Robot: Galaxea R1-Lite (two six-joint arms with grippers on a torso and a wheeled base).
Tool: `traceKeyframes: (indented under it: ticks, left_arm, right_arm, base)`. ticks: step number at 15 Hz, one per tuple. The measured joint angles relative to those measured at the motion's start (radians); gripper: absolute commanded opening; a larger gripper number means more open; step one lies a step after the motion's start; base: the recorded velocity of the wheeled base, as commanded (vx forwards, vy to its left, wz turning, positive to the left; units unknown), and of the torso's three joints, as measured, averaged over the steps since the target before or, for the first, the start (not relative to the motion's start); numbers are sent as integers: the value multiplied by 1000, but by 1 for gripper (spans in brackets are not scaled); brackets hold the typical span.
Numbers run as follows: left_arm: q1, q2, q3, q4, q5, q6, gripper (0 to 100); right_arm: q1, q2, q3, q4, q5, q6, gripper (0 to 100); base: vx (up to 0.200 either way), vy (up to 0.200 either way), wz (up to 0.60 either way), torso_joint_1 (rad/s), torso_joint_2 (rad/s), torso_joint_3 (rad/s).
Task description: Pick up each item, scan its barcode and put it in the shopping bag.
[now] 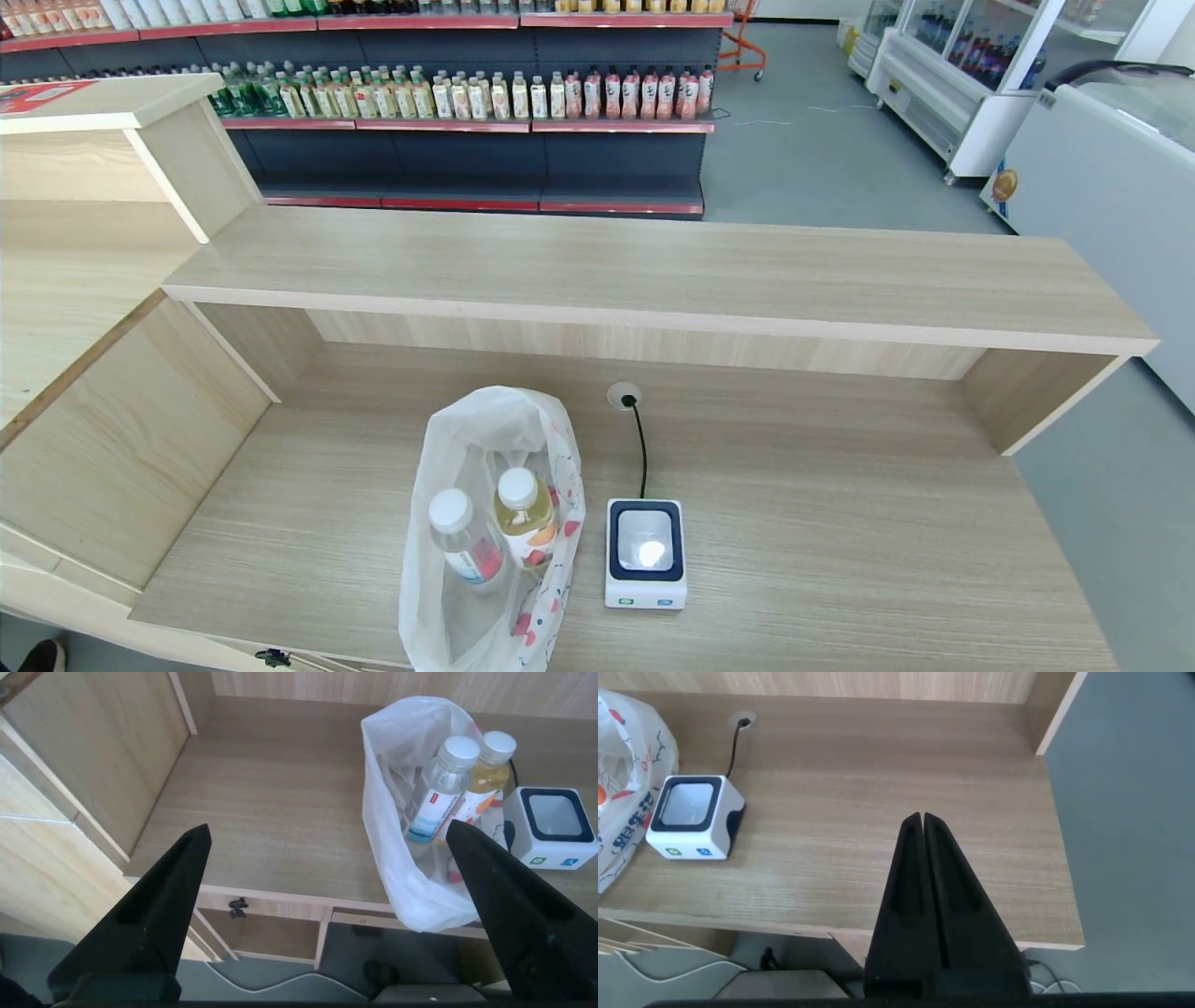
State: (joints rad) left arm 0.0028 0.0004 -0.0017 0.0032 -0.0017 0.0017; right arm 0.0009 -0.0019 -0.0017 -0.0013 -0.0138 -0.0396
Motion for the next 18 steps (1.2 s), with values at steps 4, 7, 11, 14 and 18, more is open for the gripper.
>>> traceKeyframes:
  ticks: [4,7,11,14,18]
  left_arm:
    - [0,0,0,0,0,0,100]
    - [0,0,0,0,0,0,100]
    - [0,0,0,0,0,0,100]
    - [0,0,0,0,0,0,100]
    - [0,0,0,0,0,0,100]
  right_arm:
    - [0,0,0,0,0,0,0]
    - [0,0,0,0,0,0,0]
    - [0,0,0,0,0,0,0]
    - [0,0,0,0,0,0,0]
    - [0,0,0,0,0,-3,0]
  base:
    - [0,0,0,0,0,0]
    - [0,0,0,0,0,0]
    - [0,0,0,0,0,0]
    - [0,0,0,0,0,0]
    - [0,0,0,0,0,0]
